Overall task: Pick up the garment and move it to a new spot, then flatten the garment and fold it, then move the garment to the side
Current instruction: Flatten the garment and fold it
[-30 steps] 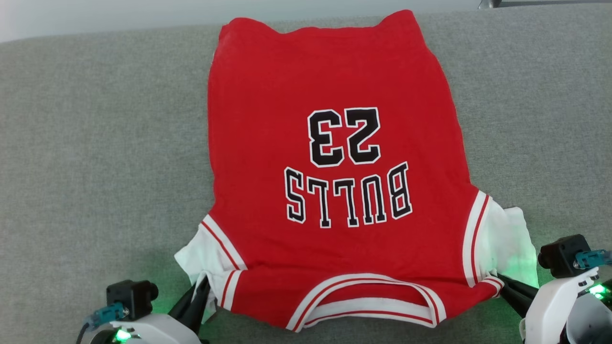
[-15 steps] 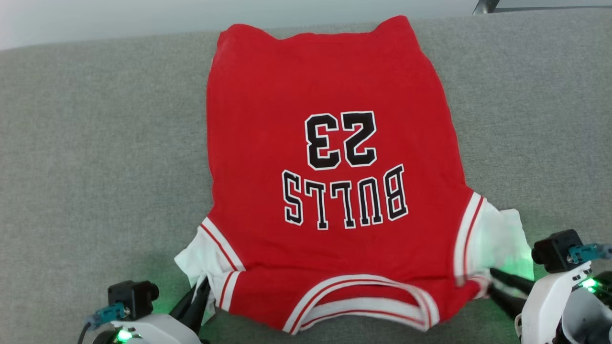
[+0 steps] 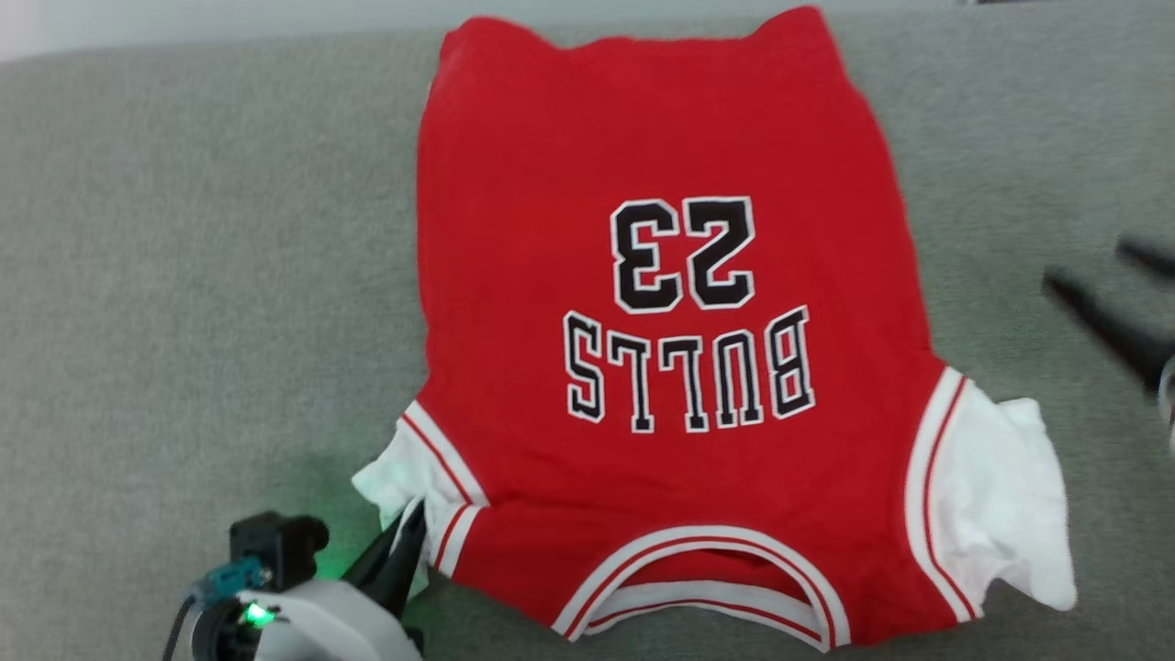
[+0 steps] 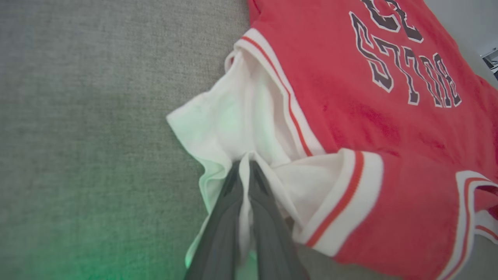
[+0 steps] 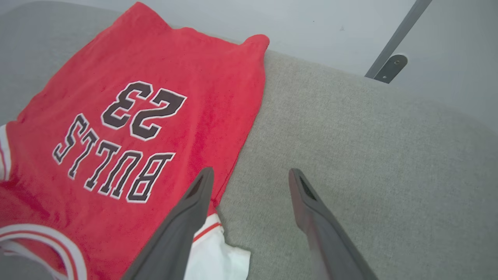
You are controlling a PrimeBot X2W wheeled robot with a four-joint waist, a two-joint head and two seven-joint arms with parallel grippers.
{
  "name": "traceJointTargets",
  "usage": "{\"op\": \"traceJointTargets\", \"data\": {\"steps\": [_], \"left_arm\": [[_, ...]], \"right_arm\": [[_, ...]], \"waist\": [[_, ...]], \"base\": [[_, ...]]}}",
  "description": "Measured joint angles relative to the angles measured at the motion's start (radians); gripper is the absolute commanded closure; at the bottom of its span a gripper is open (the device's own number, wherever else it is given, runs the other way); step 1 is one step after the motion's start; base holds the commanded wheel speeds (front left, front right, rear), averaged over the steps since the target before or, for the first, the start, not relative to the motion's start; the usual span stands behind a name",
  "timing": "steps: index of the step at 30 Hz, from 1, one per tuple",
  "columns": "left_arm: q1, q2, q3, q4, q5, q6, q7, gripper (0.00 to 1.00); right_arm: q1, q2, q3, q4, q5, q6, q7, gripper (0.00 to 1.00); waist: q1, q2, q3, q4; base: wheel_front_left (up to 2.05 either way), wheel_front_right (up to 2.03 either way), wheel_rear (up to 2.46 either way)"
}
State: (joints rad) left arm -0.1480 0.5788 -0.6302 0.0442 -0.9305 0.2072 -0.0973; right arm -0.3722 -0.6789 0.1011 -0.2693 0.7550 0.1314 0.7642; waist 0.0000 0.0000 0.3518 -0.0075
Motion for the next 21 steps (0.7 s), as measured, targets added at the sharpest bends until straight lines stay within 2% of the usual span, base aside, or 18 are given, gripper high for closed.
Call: {"op": "traceJointTargets", "data": {"steps": [5, 12, 15, 21], "left_arm": [[-0.067, -0.019, -0.025, -0.014, 0.037, -0.012, 0.006, 1.0], [-0.157, -0.061, -0.063, -0.027, 0.087, -0.035, 0.012, 1.0], [-0.183, -0.083, -0.074, -0.028, 0.096, -0.05, 0.004, 1.0], [-0.224, -0.123, -0.1, -0.029, 0.109, -0.082, -0.007, 1.0]], "right_arm": [[-0.295, 0.055, 0.067, 0.182, -0.079, 0.0, 0.066, 0.0], [-0.688, 0.099, 0.222, 0.532, -0.167, 0.0, 0.136, 0.0], [-0.802, 0.097, 0.29, 0.657, -0.2, 0.0, 0.154, 0.0], [-0.936, 0.105, 0.384, 0.863, -0.226, 0.0, 0.17, 0.0]], "waist": [[0.0, 0.0, 0.054, 0.039], [0.0, 0.0, 0.135, 0.122], [0.0, 0.0, 0.17, 0.163], [0.0, 0.0, 0.232, 0.243]], "base": [[0.0, 0.0, 0.0], [0.0, 0.0, 0.0], [0.0, 0.0, 0.0], [0.0, 0.0, 0.0]]}}
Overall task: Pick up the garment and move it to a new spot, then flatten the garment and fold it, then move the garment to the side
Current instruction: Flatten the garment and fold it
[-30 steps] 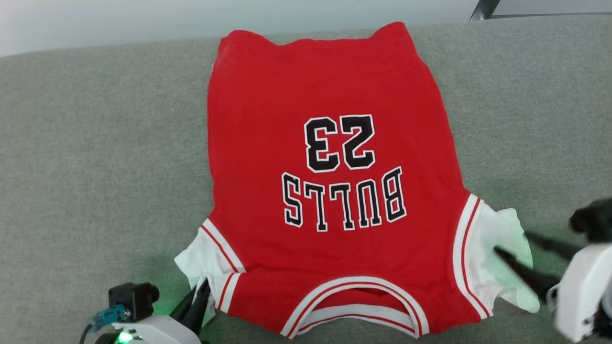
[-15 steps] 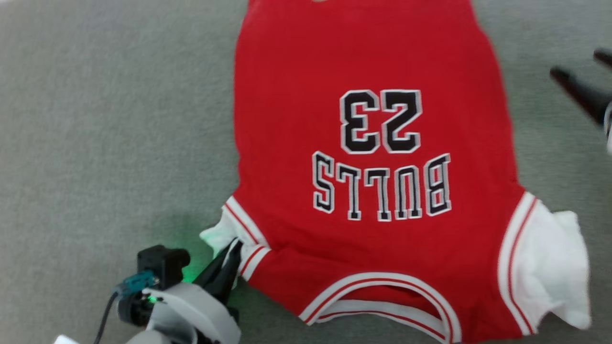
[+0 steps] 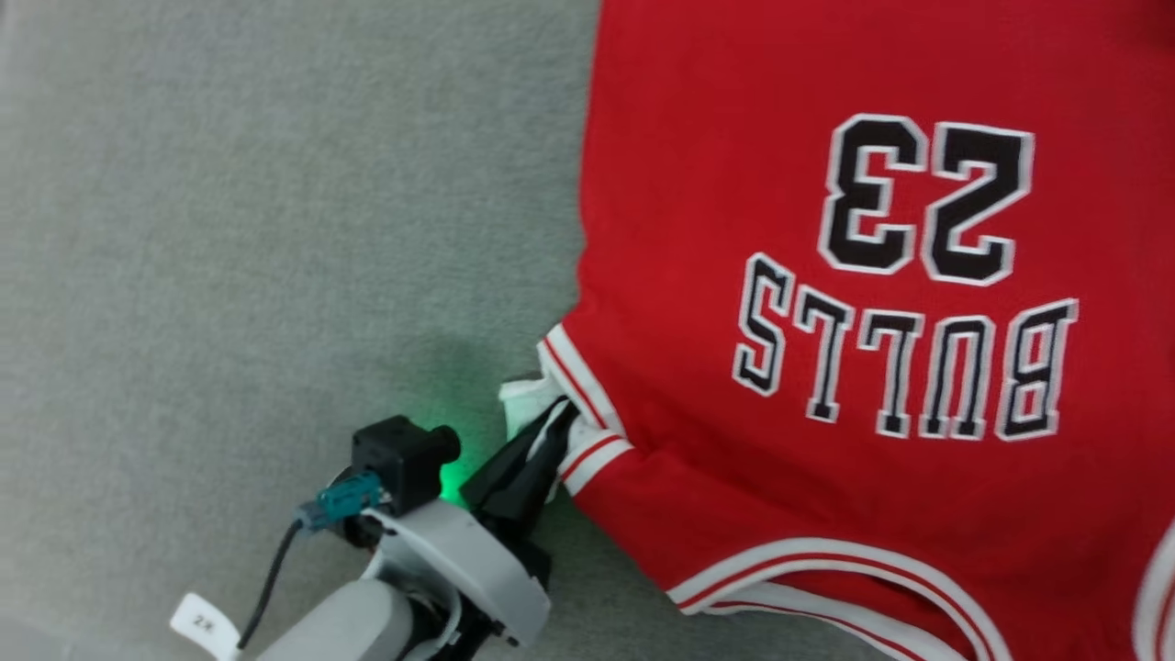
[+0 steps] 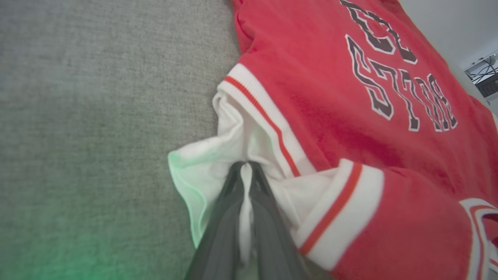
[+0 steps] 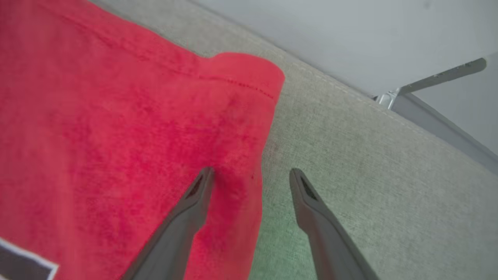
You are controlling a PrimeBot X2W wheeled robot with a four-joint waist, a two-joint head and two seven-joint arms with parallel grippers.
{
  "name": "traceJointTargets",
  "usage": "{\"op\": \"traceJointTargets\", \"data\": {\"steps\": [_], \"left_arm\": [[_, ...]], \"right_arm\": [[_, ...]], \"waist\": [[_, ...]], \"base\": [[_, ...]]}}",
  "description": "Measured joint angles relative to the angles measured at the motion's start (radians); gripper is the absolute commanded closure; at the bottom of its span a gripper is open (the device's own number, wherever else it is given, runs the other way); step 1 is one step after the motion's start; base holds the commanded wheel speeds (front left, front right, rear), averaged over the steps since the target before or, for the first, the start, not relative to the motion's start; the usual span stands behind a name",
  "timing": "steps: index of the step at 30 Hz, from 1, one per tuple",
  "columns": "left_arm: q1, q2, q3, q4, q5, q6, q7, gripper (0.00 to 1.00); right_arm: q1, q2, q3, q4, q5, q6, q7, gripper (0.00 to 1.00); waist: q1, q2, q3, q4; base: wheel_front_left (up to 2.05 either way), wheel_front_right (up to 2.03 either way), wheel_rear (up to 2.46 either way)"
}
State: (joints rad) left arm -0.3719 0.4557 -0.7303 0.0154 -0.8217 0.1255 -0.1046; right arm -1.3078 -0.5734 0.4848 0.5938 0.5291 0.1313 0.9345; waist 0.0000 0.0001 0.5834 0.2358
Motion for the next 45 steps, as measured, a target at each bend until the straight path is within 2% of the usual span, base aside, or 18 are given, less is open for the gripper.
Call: {"op": "traceJointTargets", "data": {"steps": [3, 8, 10, 11, 21, 27, 36, 45], "left_arm": [[-0.016, -0.017, -0.009, 0.001, 0.005, -0.013, -0.008, 1.0], [-0.033, -0.039, -0.019, 0.007, 0.01, -0.029, -0.02, 1.0], [-0.037, -0.045, -0.021, 0.009, 0.01, -0.03, -0.02, 1.0], [-0.039, -0.046, -0.022, 0.009, 0.009, -0.033, -0.02, 1.0], [-0.042, -0.049, -0.024, 0.027, 0.005, -0.038, -0.027, 1.0], [-0.035, -0.052, -0.012, 0.06, 0.0, -0.026, -0.041, 1.0], [-0.015, -0.009, 0.003, 0.096, -0.01, 0.007, -0.025, 1.0], [0.024, 0.049, 0.023, 0.105, -0.024, 0.042, 0.001, 1.0]], "right_arm": [[-0.028, -0.011, 0.033, 0.078, -0.023, 0.0, -0.02, 0.0], [-0.083, -0.011, 0.048, 0.162, 0.0, -0.001, -0.045, 0.0], [-0.097, -0.015, 0.063, 0.179, 0.01, -0.001, -0.049, 0.59], [-0.103, -0.017, 0.068, 0.185, 0.016, -0.001, -0.053, 1.0], [-0.119, 0.009, 0.126, 0.239, 0.08, -0.001, -0.108, 1.0], [-0.056, -0.003, 0.163, 0.2, 0.162, -0.001, -0.155, 1.0], [0.13, -0.129, 0.268, 0.001, 0.305, 0.0, -0.16, 1.0], [0.44, -0.31, 0.293, -0.294, 0.424, 0.0, -0.188, 1.0]], "waist": [[0.0, 0.0, 0.029, 0.034], [0.0, 0.0, 0.069, 0.075], [0.0, 0.0, 0.079, 0.087], [0.0, 0.0, 0.083, 0.092], [0.0, 0.0, 0.068, 0.082], [0.0, 0.0, 0.019, 0.057], [0.0, 0.0, -0.083, -0.013], [0.0, 0.0, -0.188, -0.102]], "base": [[0.0, 0.0, 0.0], [0.0, 0.0, 0.0], [0.0, 0.0, 0.0], [0.0, 0.0, 0.0], [0.0, 0.0, 0.0], [0.0, 0.0, 0.0], [0.0, 0.0, 0.0], [0.0, 0.0, 0.0]]}}
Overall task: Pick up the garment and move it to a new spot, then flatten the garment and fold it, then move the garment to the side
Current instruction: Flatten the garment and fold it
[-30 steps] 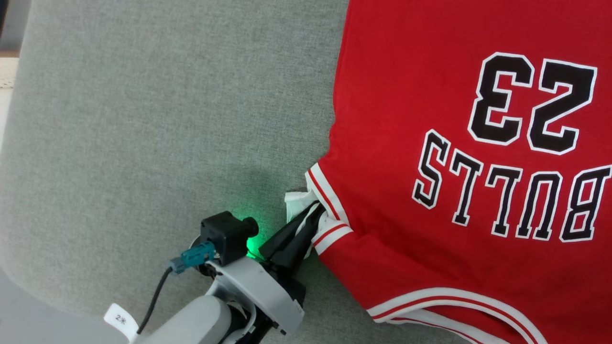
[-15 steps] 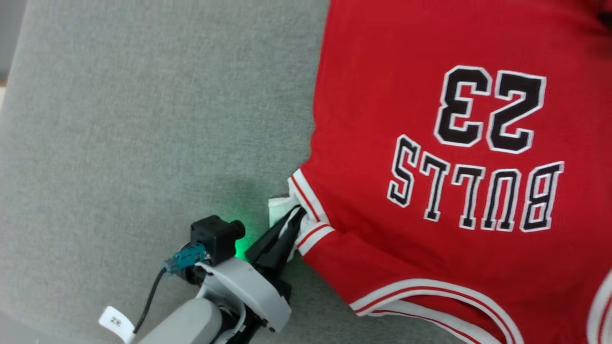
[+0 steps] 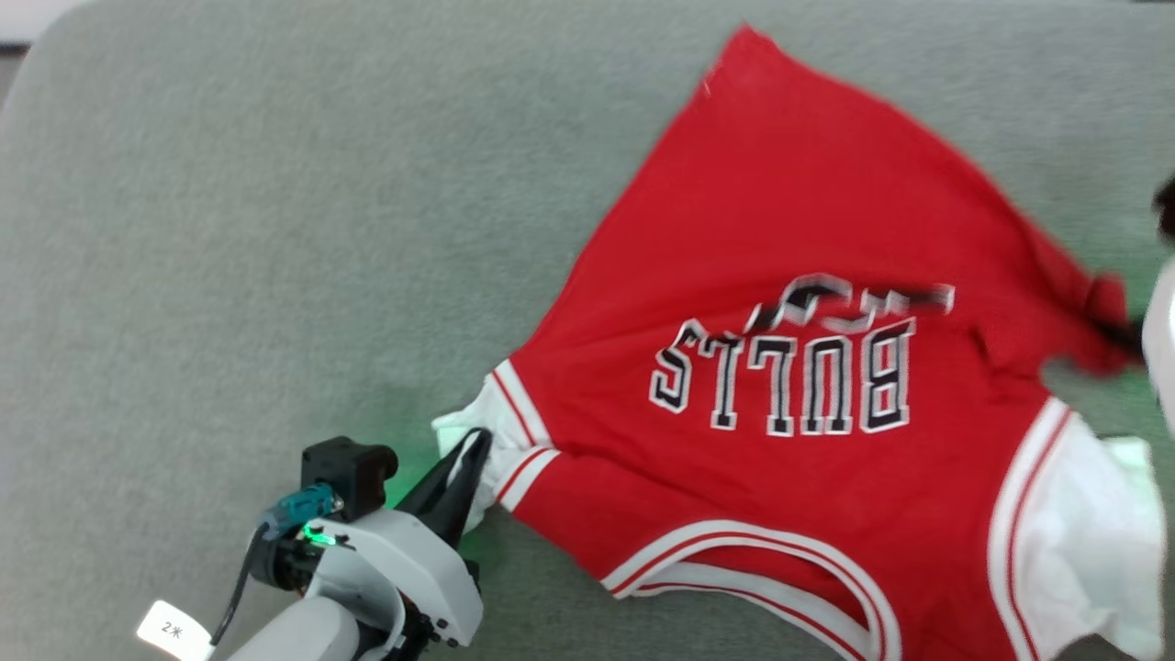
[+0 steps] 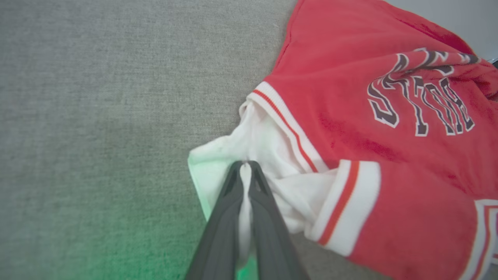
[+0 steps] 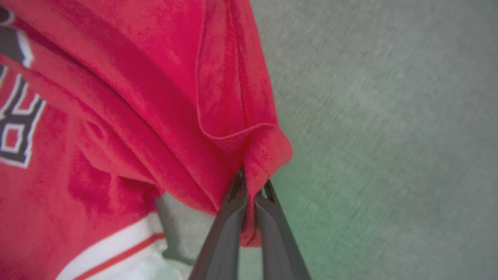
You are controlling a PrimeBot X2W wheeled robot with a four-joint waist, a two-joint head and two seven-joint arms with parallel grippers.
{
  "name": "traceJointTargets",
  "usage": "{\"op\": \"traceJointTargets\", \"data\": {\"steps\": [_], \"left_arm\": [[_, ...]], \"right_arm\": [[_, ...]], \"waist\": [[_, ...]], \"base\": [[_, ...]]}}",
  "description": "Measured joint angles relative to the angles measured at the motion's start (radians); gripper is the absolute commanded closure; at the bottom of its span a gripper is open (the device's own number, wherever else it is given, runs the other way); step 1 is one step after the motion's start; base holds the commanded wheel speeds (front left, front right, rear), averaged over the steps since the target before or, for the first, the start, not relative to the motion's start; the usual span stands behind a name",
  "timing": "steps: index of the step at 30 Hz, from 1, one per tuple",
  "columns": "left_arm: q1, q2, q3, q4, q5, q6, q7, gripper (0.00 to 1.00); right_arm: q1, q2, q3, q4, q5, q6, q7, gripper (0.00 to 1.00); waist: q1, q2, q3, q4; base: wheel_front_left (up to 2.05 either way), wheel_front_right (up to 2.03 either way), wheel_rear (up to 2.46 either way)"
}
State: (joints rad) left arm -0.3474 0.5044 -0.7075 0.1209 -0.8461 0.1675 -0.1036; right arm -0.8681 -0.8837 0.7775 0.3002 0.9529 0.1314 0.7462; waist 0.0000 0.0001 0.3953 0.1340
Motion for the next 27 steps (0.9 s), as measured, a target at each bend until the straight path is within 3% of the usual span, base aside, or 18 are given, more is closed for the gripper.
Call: {"op": "traceJointTargets", "data": {"steps": [4, 10, 16, 22, 24, 25, 26, 27], "left_arm": [[0.004, 0.011, 0.004, -0.001, -0.003, 0.009, 0.006, 1.0], [0.008, 0.024, 0.007, -0.003, -0.007, 0.015, 0.012, 1.0], [0.011, 0.038, 0.01, -0.009, -0.009, 0.017, 0.015, 1.0], [0.012, 0.044, 0.007, -0.014, -0.01, 0.017, 0.02, 1.0], [0.016, 0.044, 0.006, -0.013, -0.01, 0.017, 0.02, 1.0], [0.019, 0.044, 0.004, -0.012, -0.01, 0.017, 0.02, 1.0], [0.02, 0.044, 0.003, -0.013, -0.01, 0.017, 0.02, 1.0], [0.021, 0.044, 0.002, -0.013, -0.01, 0.018, 0.019, 1.0]], "right_arm": [[0.164, -0.052, -0.032, -0.123, 0.027, 0.0, -0.019, 1.0], [0.419, -0.061, -0.103, -0.261, 0.03, 0.0, -0.036, 1.0], [0.615, -0.013, -0.181, -0.353, -0.01, 0.0, -0.005, 1.0], [0.715, 0.059, -0.264, -0.39, -0.067, 0.0, 0.03, 1.0], [0.73, 0.081, -0.298, -0.396, -0.102, 0.0, 0.03, 0.5], [0.736, 0.09, -0.315, -0.401, -0.111, 0.0, 0.035, 0.09], [0.738, 0.098, -0.334, -0.409, -0.118, 0.0, 0.035, 0.0], [0.738, 0.108, -0.361, -0.42, -0.119, 0.0, 0.037, 0.0]], "waist": [[0.0, 0.0, -0.033, -0.04], [0.0, 0.0, -0.071, -0.095], [0.0, 0.0, -0.092, -0.136], [0.0, 0.0, -0.093, -0.151], [0.0, 0.0, -0.094, -0.154], [0.0, 0.0, -0.095, -0.155], [0.0, 0.0, -0.098, -0.156], [0.0, 0.0, -0.1, -0.157]], "base": [[0.0, 0.0, 0.0], [0.0, 0.0, 0.0], [0.0, 0.0, 0.0], [0.0, 0.0, 0.0], [0.0, 0.0, 0.0], [0.0, 0.0, 0.0], [0.0, 0.0, 0.0], [0.0, 0.0, 0.0]]}}
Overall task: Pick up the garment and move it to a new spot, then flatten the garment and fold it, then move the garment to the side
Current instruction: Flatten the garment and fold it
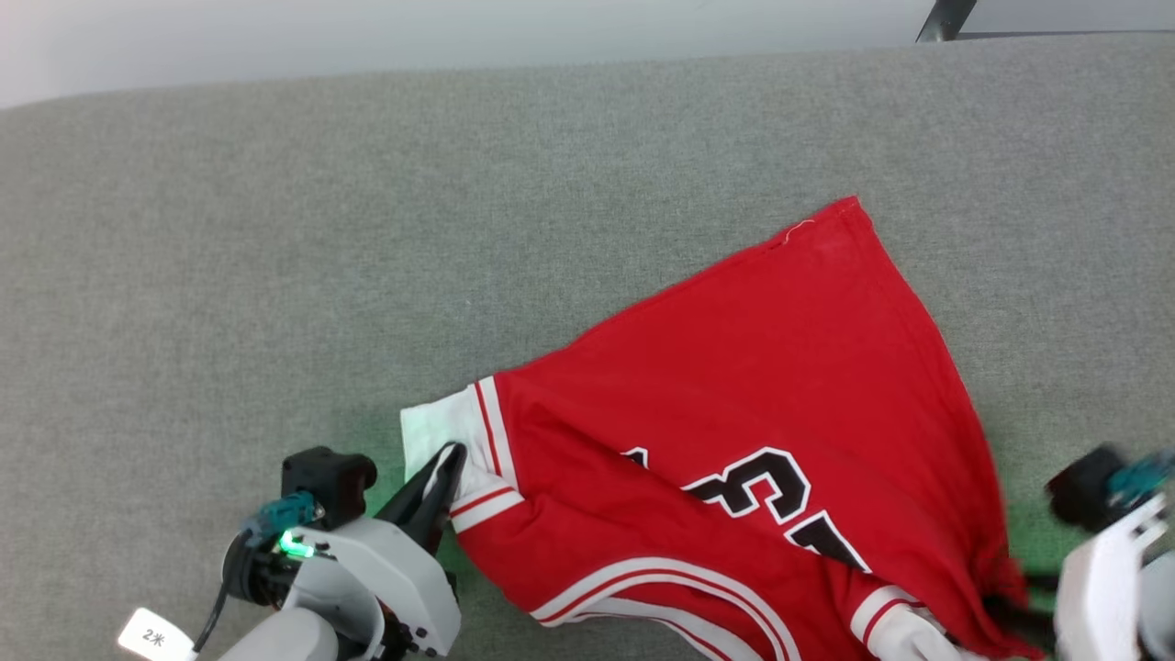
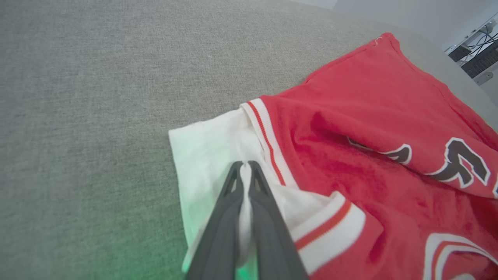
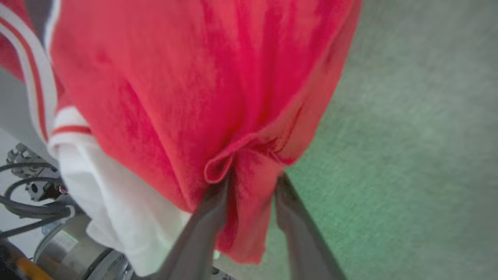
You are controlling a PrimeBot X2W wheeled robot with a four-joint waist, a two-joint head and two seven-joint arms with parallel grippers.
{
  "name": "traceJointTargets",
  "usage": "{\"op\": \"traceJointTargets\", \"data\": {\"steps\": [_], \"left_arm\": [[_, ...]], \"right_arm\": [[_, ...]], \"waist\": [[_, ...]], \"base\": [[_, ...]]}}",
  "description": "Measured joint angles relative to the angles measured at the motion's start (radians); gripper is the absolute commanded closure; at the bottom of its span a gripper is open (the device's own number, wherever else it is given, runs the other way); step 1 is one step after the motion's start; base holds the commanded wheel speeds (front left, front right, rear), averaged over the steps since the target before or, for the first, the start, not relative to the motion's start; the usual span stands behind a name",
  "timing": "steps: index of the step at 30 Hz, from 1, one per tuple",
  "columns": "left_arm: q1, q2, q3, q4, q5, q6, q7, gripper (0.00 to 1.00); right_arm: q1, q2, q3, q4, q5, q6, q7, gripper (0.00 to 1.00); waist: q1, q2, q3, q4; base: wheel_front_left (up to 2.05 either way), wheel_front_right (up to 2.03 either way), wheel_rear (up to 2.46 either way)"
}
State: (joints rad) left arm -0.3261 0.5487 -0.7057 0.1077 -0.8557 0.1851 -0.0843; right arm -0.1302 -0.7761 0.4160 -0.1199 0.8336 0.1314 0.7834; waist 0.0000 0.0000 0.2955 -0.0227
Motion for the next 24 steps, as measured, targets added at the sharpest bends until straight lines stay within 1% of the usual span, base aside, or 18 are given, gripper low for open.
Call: {"op": "traceJointTargets", "data": {"steps": [2, 8, 11, 14, 16, 19, 24], "left_arm": [[0.004, 0.0, 0.0, -0.001, 0.0, 0.001, -0.002, 1.0], [0.008, -0.002, -0.009, -0.013, -0.002, 0.001, -0.004, 1.0], [0.001, -0.008, -0.016, -0.021, 0.003, 0.0, -0.003, 1.0], [-0.019, -0.017, -0.021, -0.023, 0.008, -0.004, -0.001, 1.0], [-0.031, -0.022, -0.026, -0.022, 0.012, -0.009, 0.001, 1.0], [-0.056, -0.035, -0.033, -0.023, 0.022, -0.014, 0.004, 1.0], [-0.088, -0.055, -0.039, -0.023, 0.031, -0.018, 0.003, 1.0]], "right_arm": [[-0.002, -0.003, -0.055, -0.034, -0.012, 0.0, 0.011, 0.0], [-0.062, -0.046, -0.238, -0.159, -0.027, 0.0, 0.085, 0.0], [-0.142, -0.043, -0.284, -0.191, -0.044, 0.0, 0.123, 0.0], [-0.261, -0.025, -0.26, -0.177, -0.092, 0.0, 0.138, 0.0], [-0.353, -0.006, -0.208, -0.134, -0.123, 0.0, 0.138, 0.0], [-0.477, 0.039, -0.126, -0.031, -0.156, 0.0, 0.138, 0.0], [-0.644, 0.075, -0.021, 0.189, -0.19, 0.0, 0.092, 0.0]], "waist": [[0.0, 0.0, -0.005, -0.002], [0.0, 0.0, -0.012, 0.003], [0.0, 0.0, -0.002, 0.014], [0.0, 0.0, 0.015, 0.027], [0.0, 0.0, 0.029, 0.037], [0.0, 0.0, 0.054, 0.055], [0.0, 0.0, 0.101, 0.091]], "base": [[0.0, 0.0, 0.0], [0.0, 0.0, 0.0], [0.0, 0.0, 0.0], [0.0, 0.0, 0.0], [0.0, 0.0, 0.0], [0.0, 0.0, 0.0], [0.0, 0.0, 0.0]]}}
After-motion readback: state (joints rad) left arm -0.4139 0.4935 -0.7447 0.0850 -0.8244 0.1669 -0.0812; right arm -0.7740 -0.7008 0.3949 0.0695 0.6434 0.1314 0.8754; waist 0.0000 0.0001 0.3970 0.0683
